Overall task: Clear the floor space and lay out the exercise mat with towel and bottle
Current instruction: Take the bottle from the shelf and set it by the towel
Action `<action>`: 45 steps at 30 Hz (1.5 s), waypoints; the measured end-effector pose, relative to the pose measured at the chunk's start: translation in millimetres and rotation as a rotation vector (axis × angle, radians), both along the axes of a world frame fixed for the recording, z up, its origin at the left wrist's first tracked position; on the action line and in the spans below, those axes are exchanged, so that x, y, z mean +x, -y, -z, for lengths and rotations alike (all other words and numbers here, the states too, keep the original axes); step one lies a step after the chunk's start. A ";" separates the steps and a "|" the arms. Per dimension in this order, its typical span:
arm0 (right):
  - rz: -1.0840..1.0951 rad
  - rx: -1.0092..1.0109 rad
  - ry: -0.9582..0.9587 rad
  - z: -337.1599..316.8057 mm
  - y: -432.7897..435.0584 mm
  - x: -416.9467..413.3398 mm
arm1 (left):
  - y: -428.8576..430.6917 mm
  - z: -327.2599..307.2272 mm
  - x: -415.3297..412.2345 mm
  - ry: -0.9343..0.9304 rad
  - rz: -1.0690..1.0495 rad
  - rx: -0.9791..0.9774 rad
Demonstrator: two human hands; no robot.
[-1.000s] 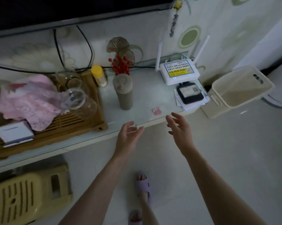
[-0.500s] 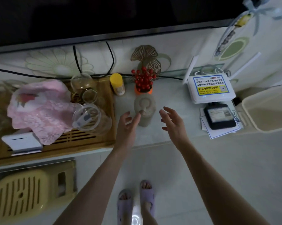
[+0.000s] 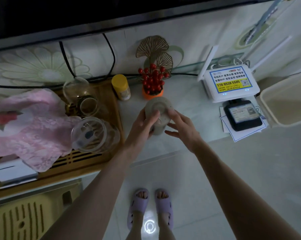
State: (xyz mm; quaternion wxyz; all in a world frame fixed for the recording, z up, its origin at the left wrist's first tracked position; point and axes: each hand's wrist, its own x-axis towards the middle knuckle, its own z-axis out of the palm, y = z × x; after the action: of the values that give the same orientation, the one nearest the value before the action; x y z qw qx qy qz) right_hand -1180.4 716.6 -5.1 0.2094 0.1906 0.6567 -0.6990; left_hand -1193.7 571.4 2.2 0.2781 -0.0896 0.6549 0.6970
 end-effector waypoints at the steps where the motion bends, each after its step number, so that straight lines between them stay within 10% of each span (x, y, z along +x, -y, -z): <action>1: 0.019 -0.010 -0.007 0.1 1.0 1.9 | 0.2 1.4 -1.3 -0.002 0.022 -0.005; 21: 0.605 -0.041 -0.123 -36.4 -85.0 154.2 | -122.4 -29.6 65.0 -0.086 0.585 -0.031; 45: 1.311 -0.118 -0.055 34.5 -273.8 629.7 | -398.8 56.2 486.0 0.065 1.266 -0.025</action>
State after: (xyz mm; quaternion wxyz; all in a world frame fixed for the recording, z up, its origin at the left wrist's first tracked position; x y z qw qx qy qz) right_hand -550.8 990.5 -39.6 -0.2664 0.5214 0.3702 -0.7212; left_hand -707.7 970.3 -54.0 0.6553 0.2906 0.5802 0.3867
